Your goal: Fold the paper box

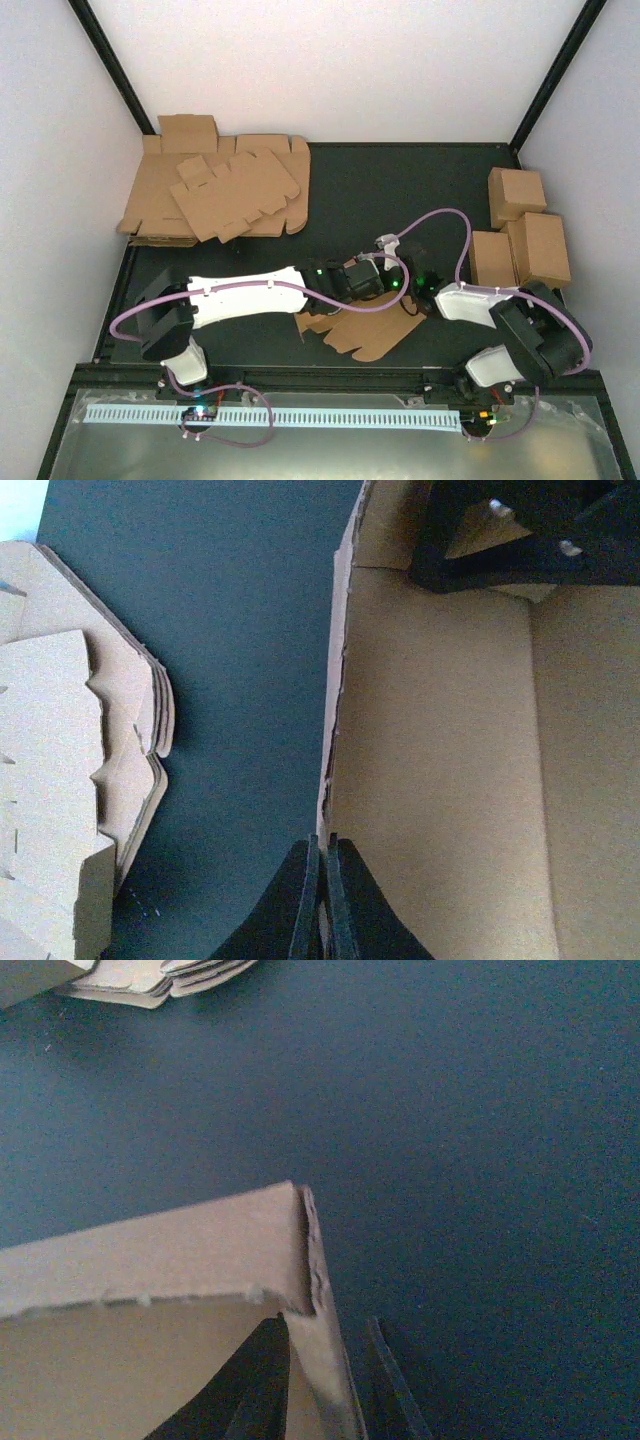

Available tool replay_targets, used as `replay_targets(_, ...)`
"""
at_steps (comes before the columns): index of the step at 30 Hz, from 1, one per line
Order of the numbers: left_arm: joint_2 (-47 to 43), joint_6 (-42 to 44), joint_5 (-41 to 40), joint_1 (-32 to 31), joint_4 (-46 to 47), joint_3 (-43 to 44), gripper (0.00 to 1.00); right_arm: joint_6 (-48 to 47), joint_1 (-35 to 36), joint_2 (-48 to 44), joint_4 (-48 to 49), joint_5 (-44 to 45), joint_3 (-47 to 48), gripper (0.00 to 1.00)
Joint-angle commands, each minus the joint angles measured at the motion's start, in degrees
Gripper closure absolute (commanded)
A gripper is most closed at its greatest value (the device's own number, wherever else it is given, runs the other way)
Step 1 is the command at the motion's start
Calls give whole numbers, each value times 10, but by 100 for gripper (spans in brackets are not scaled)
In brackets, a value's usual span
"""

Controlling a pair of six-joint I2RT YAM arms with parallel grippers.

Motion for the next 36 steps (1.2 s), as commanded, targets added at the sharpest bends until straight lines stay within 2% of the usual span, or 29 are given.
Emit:
replay_targets(1,7,-14,3,-3,-11,7,98,-1,1,-22,40,25,-17,75)
replay_targets(5,-10,-11,13,-4,-2,1,98,-16,0,-17,44,31,-16,77)
replay_targets(7,-23,-7,26,-4,10,-5,98,-21,0,-13,53,33,-18,85)
replay_targets(10,-39,-2,44,-4,21,-13,98,-28,0,-10,71,29,-24,91)
replay_targets(11,-42,-2,46,-3,23,-15,98,-30,0,-9,74,29,-25,96)
replay_targets(13,-46,-2,49,-2,24,-17,98,-37,1,-6,75,21,-25,98)
replay_targets(15,-47,-6,53,-3,24,-16,98,-45,1,-10,79,8,-29,96)
replay_targets(17,-48,-10,60,-3,24,-14,98,-45,1,-20,87,13,-40,89)
replay_targets(20,-52,-12,71,-3,28,-13,98,-46,1,-31,92,24,-49,75)
replay_targets(29,-53,-3,100,0,8,0,98,-54,0,-50,129,3,-69,73)
replay_targets(30,-53,-3,101,1,7,1,98,-55,1,-50,128,3,-70,75)
replay_targets(34,-54,-5,107,1,5,3,98,-55,1,-50,127,10,-71,97)
replay_targets(36,-55,-7,109,1,4,6,98,-54,1,-54,127,17,-73,98)
